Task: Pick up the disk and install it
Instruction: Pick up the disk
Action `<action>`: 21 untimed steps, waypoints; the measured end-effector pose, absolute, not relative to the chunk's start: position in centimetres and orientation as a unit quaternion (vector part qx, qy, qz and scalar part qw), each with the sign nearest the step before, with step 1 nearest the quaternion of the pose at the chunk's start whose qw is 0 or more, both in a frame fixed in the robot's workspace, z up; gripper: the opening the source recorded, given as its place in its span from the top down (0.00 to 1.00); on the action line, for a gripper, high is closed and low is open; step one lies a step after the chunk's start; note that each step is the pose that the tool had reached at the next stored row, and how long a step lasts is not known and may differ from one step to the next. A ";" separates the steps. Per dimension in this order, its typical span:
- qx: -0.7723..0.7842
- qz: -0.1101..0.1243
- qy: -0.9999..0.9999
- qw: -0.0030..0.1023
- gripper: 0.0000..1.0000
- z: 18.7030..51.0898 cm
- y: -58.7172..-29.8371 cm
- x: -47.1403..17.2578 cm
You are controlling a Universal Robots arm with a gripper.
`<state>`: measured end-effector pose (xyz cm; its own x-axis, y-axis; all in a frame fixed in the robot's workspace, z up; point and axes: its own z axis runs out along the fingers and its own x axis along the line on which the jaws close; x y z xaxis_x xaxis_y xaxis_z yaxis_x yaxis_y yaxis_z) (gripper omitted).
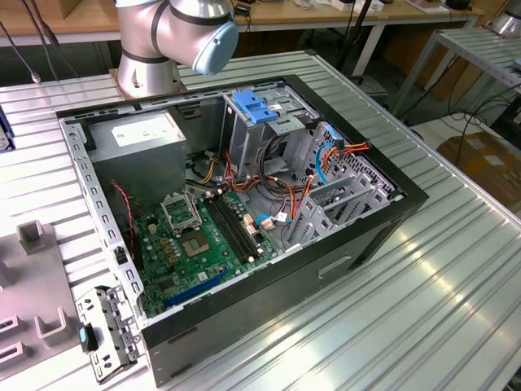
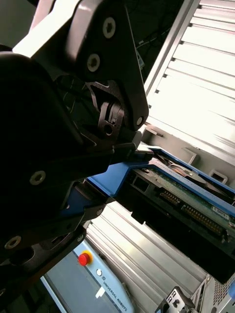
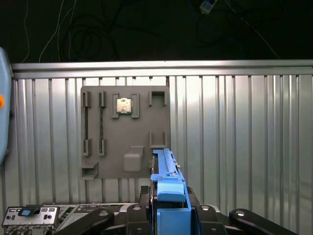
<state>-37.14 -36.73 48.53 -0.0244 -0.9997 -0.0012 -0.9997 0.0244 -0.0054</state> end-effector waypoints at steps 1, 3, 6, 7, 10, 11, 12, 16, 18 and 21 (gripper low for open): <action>-0.698 -0.002 0.716 0.002 0.63 48.5 -36.7 -37.1; -0.698 -0.002 0.716 0.002 0.63 48.5 -36.7 -36.9; -0.698 -0.002 0.716 0.002 0.63 48.5 -36.7 -36.7; -0.698 -0.002 0.716 0.002 0.63 48.5 -36.7 -36.6; -0.698 -0.002 0.716 0.002 0.63 48.5 -36.7 -36.4; -0.698 -0.002 0.716 0.002 0.63 48.5 -36.7 -36.4; -0.698 -0.002 0.716 0.002 0.63 48.5 -36.7 -36.3; -0.698 -0.002 0.716 0.002 0.63 48.5 -36.7 -36.0; -0.698 -0.002 0.716 0.002 0.63 48.5 -36.7 -35.7; -0.698 -0.001 0.716 0.002 0.63 48.5 -36.7 -35.4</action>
